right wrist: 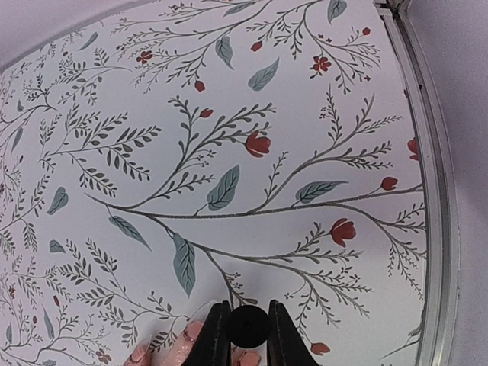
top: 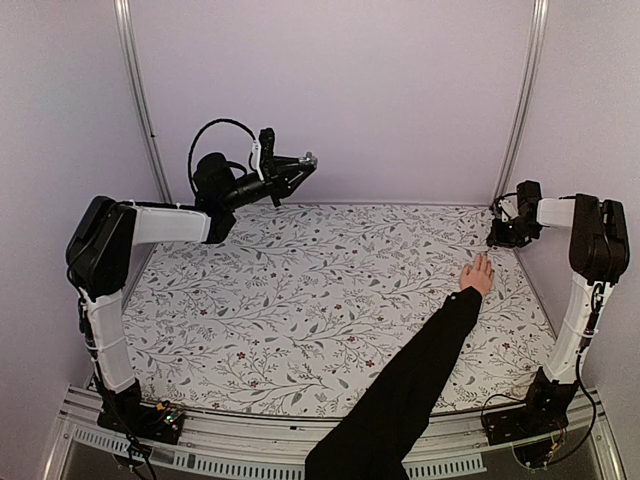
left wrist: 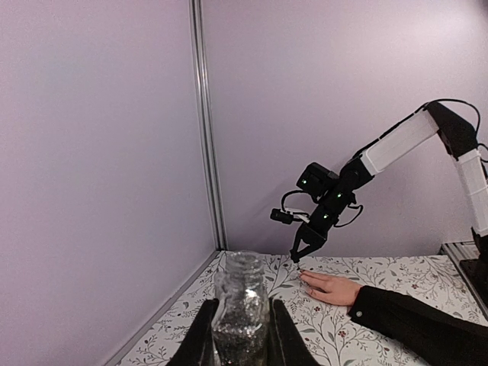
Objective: Paint the nails
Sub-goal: Paint the nail polish on the nail.
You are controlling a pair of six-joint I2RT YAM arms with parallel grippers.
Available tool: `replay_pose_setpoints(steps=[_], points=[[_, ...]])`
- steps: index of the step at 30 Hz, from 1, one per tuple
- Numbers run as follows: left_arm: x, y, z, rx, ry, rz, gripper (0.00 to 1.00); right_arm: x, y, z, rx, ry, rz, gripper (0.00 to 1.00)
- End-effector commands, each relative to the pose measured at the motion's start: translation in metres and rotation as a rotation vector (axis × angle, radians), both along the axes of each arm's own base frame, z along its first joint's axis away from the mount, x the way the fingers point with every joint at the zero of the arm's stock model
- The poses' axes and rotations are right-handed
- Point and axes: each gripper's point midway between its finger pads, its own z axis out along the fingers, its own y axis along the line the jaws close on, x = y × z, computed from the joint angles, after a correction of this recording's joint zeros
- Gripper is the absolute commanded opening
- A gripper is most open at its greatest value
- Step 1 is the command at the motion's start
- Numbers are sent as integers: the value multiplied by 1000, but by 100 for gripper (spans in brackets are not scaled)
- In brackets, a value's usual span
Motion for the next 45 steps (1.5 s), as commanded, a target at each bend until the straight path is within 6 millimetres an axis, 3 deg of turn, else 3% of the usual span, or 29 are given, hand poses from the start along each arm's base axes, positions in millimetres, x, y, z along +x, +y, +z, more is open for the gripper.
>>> replay_pose_setpoints(steps=[1,9,20,37,45], points=[[6,6,-1,-11,-7,17,0,3,-1,-2,-26,1,1,0],[4,7,-1,-10,-7,18,0,4,-2,4,-31,-9,0,0],[1,8,1,-9,-9,15,0,2,-1,34,-40,-66,0,0],[-4,9,3,-8,-14,11,0,-17,7,29,-14,-58,24,0],[-3,9,4,-10,-15,13,0,-9,8,30,-13,-61,26,0]])
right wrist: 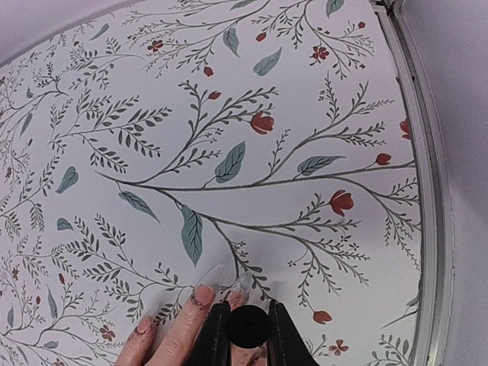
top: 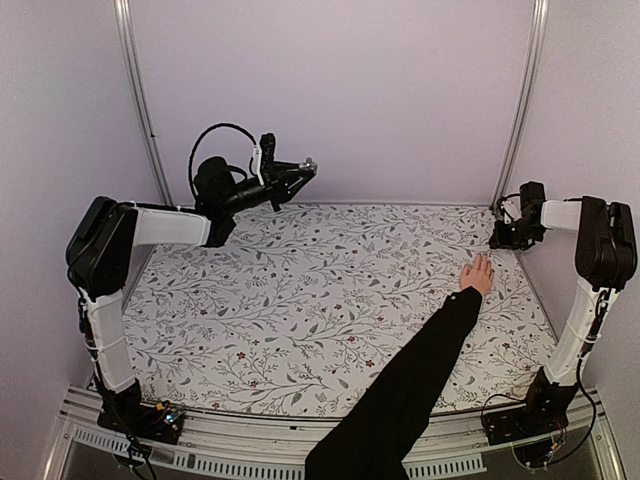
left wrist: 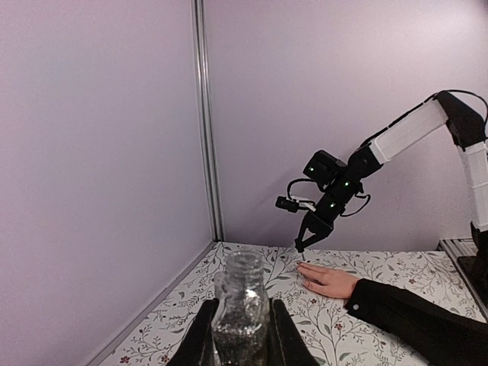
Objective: Paint the nails
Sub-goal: Paint the nail polish on the nail.
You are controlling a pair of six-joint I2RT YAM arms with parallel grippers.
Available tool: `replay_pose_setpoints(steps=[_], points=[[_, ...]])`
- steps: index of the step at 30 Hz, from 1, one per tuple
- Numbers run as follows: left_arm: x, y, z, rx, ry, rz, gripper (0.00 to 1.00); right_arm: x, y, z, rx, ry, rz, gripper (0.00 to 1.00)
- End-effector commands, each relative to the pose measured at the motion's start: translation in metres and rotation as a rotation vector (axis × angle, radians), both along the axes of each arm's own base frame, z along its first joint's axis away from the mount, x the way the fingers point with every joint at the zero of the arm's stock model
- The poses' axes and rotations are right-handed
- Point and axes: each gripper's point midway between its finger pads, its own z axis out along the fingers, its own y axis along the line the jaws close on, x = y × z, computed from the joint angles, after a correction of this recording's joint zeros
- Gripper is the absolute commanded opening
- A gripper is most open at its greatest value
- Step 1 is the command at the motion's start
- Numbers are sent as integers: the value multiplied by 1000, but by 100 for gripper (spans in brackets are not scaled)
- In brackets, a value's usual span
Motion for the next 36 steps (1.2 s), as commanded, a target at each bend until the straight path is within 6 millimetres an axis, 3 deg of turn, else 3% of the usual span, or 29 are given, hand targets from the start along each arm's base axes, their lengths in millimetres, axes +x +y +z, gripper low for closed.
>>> replay_pose_setpoints(steps=[1,36], points=[[-2,9,17,-23,-42,14,0,10,6,21,-1,-54,21,0],[2,9,14,-22,-41,20,0,17,5,-3,-6,-12,16,0]])
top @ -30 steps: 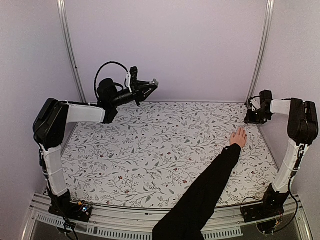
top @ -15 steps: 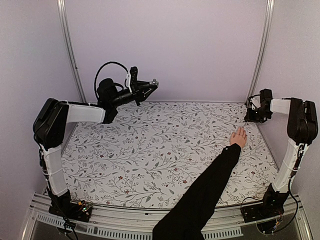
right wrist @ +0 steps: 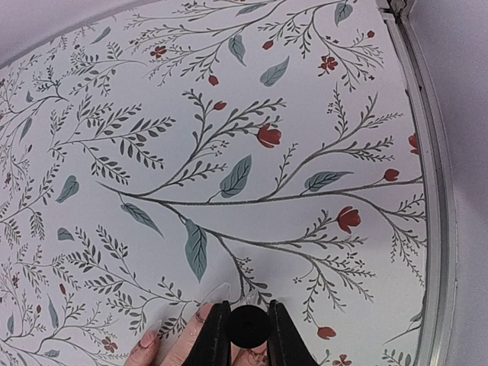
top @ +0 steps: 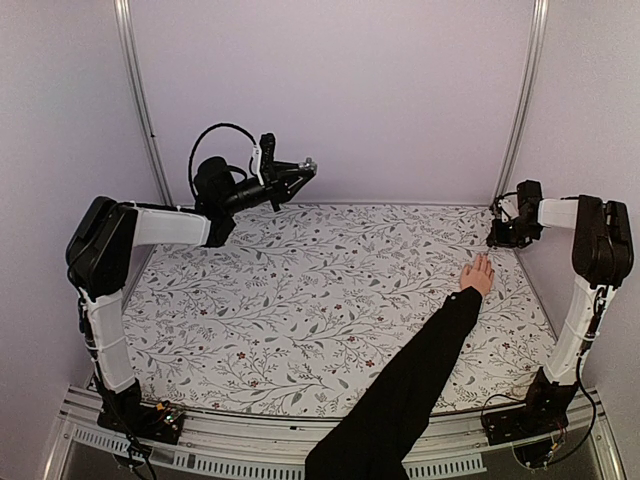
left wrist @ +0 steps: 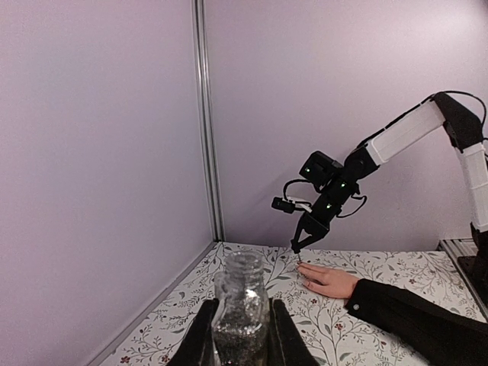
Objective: Paint the nails
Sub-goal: Paint the nail polish on the nail.
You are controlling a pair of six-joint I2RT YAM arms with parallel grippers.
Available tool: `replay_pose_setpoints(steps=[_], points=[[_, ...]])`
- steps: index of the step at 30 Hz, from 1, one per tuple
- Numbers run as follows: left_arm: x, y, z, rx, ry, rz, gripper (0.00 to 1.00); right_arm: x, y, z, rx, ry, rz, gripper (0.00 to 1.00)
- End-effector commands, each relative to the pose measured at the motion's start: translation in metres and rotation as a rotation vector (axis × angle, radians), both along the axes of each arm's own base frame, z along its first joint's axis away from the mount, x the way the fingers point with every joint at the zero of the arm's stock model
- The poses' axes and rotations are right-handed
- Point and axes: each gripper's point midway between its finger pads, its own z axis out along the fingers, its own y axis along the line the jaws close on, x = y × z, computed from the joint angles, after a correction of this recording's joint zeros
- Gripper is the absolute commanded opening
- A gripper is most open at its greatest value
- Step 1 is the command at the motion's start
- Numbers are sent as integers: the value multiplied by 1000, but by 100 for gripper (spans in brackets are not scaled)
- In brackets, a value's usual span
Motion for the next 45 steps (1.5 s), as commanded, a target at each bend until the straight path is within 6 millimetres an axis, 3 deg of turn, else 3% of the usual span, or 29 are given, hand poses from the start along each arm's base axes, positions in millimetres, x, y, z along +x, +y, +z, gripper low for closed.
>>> replay_pose_setpoints(steps=[1,33,45], points=[[1,8,13,-21,-39,18,0,7,1,-4,-4,-2,6,0],[5,10,11,-21,-35,24,0,19,6,-3,18,-12,22,0],[3,10,11,-21,-33,21,0,21,10,6,30,-36,34,0]])
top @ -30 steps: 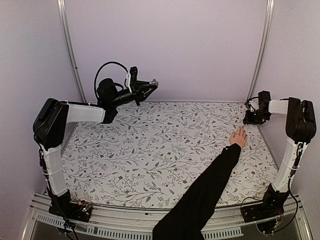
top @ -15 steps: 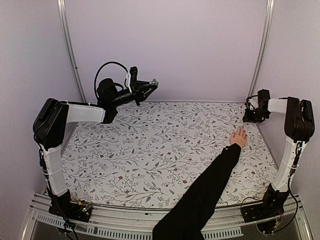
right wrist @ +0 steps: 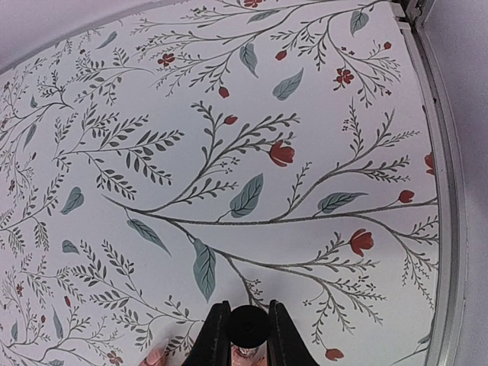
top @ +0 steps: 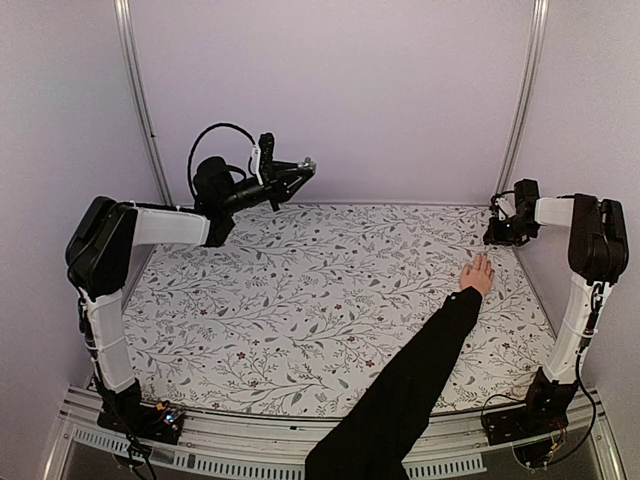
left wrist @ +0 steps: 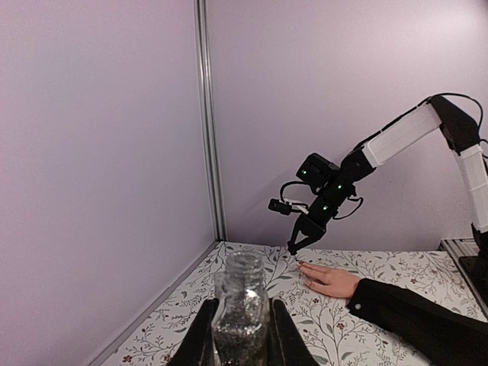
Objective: Paint the nails
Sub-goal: Paint the nail polish on the nail.
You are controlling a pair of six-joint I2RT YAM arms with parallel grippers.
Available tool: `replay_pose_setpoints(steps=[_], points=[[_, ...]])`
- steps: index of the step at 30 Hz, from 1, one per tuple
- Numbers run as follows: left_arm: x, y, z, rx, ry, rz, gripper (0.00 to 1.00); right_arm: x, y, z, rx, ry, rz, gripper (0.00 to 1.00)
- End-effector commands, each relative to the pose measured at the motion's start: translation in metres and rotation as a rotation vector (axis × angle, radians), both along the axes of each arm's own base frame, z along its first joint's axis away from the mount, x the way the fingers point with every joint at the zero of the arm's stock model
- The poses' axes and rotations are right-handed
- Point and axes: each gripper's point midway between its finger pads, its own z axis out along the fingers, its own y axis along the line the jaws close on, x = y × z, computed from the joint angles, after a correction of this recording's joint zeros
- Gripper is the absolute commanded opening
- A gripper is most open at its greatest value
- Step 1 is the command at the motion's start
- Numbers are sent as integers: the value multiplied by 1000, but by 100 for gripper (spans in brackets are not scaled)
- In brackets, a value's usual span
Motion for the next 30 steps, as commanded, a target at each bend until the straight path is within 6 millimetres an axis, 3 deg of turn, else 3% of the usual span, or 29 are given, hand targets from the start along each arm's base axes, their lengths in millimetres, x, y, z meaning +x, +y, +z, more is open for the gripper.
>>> replay_pose_setpoints(steps=[1,17,30], points=[[1,8,11,-21,-32,16,0,8,4,12,6,-34,10,0],[-3,8,11,-27,-31,8,0,1,2,37,-13,-79,5,0],[-3,8,12,-26,-32,8,0,-3,0,20,-15,-33,-9,0]])
